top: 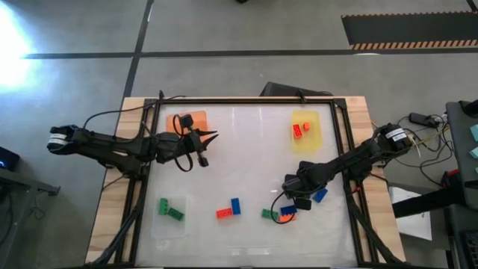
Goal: Sort & place blocks by color
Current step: Put the blue game piece into the orange bin
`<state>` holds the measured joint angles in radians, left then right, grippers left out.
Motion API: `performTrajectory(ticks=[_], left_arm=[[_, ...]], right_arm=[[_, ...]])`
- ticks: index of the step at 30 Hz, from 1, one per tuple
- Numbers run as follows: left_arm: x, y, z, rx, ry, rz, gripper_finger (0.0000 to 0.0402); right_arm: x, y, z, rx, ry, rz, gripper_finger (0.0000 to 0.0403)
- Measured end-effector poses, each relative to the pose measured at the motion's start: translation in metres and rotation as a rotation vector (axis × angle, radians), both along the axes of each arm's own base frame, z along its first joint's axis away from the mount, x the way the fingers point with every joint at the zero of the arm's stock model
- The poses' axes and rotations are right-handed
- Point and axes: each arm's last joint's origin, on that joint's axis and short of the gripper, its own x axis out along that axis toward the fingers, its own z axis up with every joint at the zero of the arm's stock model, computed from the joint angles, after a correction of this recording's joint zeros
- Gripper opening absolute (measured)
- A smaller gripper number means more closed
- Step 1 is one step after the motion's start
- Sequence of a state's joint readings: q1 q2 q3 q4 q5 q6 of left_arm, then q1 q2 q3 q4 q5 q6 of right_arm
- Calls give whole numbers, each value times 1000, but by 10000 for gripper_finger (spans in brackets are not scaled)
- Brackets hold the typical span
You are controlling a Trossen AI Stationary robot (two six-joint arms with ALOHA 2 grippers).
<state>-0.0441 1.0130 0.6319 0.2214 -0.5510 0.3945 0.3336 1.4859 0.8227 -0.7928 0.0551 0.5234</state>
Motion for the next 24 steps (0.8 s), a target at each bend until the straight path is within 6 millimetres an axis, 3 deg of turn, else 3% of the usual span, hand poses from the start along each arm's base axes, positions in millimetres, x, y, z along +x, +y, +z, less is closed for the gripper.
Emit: performTrajectory(ticks=[4, 10, 15, 24], left_arm=[[0, 0, 0, -19, -11, 3, 31], [0, 0, 0, -21, -13, 3, 31], [0, 0, 0, -42, -28, 5, 31], [1, -2, 1, -119, -67, -27, 31]], right_arm=[[5, 2, 7, 11, -36, -1, 126], [28, -1, 35, 42, -257, -6, 126], [48, -11, 54, 80, -620, 55, 126], [64, -44, 58, -29, -1295, 148, 126]])
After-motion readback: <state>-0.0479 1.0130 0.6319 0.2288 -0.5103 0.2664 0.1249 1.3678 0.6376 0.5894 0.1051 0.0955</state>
